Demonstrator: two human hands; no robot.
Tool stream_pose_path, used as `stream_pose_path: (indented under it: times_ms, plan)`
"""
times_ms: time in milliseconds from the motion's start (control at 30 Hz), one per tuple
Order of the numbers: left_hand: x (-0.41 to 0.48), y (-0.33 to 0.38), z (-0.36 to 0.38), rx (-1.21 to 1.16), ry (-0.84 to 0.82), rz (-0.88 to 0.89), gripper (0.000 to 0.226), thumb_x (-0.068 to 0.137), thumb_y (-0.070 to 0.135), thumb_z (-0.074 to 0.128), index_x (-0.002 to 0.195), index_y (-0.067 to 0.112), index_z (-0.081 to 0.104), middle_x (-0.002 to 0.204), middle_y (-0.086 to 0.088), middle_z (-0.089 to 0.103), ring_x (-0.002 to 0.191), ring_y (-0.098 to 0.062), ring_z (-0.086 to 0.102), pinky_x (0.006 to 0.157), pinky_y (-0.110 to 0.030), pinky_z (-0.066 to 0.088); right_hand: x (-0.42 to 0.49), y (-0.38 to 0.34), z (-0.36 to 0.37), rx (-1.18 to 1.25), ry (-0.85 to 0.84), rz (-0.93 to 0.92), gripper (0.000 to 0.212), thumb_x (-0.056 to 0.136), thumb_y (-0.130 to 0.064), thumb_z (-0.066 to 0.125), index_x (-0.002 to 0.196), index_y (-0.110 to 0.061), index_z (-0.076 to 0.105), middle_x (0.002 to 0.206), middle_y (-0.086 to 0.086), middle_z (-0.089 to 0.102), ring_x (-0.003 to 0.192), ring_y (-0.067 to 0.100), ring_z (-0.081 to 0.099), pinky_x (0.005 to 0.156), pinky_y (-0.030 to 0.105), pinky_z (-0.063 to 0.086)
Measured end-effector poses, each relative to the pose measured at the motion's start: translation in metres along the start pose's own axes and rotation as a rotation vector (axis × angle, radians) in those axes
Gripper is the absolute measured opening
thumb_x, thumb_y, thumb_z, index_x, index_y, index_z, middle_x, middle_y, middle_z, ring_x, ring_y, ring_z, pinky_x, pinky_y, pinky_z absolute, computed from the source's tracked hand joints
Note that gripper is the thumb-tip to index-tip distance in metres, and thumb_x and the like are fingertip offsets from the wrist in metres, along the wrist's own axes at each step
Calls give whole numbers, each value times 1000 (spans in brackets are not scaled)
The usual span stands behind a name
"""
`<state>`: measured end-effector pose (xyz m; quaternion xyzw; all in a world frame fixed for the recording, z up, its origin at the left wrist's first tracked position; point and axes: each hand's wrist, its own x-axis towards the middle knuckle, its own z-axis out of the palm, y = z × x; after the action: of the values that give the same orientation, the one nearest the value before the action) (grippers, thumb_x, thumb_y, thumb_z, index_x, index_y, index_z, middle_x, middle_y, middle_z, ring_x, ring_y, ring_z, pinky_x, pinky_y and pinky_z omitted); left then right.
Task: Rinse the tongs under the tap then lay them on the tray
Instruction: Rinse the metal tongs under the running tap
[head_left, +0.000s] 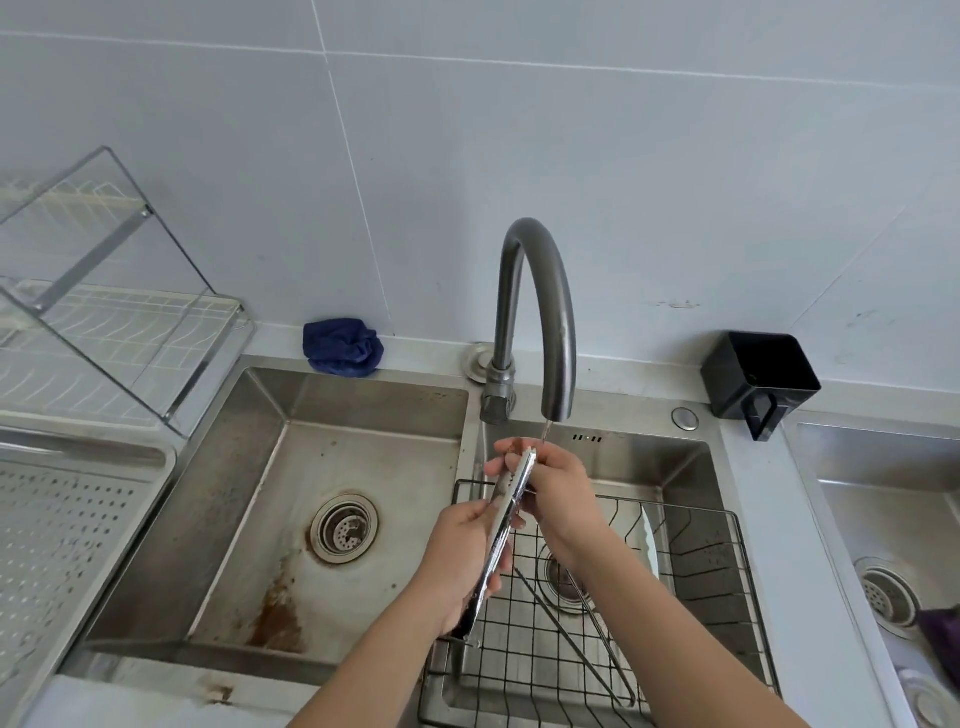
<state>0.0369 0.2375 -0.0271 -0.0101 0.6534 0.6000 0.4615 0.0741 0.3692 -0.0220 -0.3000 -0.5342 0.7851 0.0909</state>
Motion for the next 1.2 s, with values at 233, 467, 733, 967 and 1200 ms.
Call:
stream_pose_path:
  times_ms: [233,467,733,967,1200]
  plan:
    - [-1,3,3,-36,-52,-17,32,104,22,46,92,7,72,56,-14,57,35,-15,43,35,-21,31,1,-2,0,7,43,-10,19,102,-18,58,98,-2,67,86,19,77,51,23,50,41,26,37]
    - [0,7,0,-132,-273,-53,51,102,52,48,104,9,74,71,-13,64,46,-19,48,42,-25,38,4,-10,-3,-126,242,-97,24,104,-23,60,91,-5,69,72,14,77,46,18,60,38,26,43]
    - [-1,-2,-1,-48,-306,-1,61,67,26,85,121,12,60,66,2,49,50,-11,39,43,-24,31,-7,-2,-1,-240,133,-181,26,99,-4,58,111,-24,70,81,17,76,70,22,73,59,28,58]
    - [-3,9,1,-12,-280,37,71,60,15,64,123,-15,52,72,-12,53,53,-19,46,45,-27,36,-5,-8,-10,-221,97,-100,12,93,1,59,96,-3,69,68,2,75,57,9,68,51,18,50]
    - [-12,13,-1,97,-211,27,58,71,15,53,123,-9,57,66,-13,58,47,-23,49,41,-27,40,-7,1,-14,-94,83,-23,18,102,-12,55,104,-8,73,83,12,79,74,20,75,63,25,57]
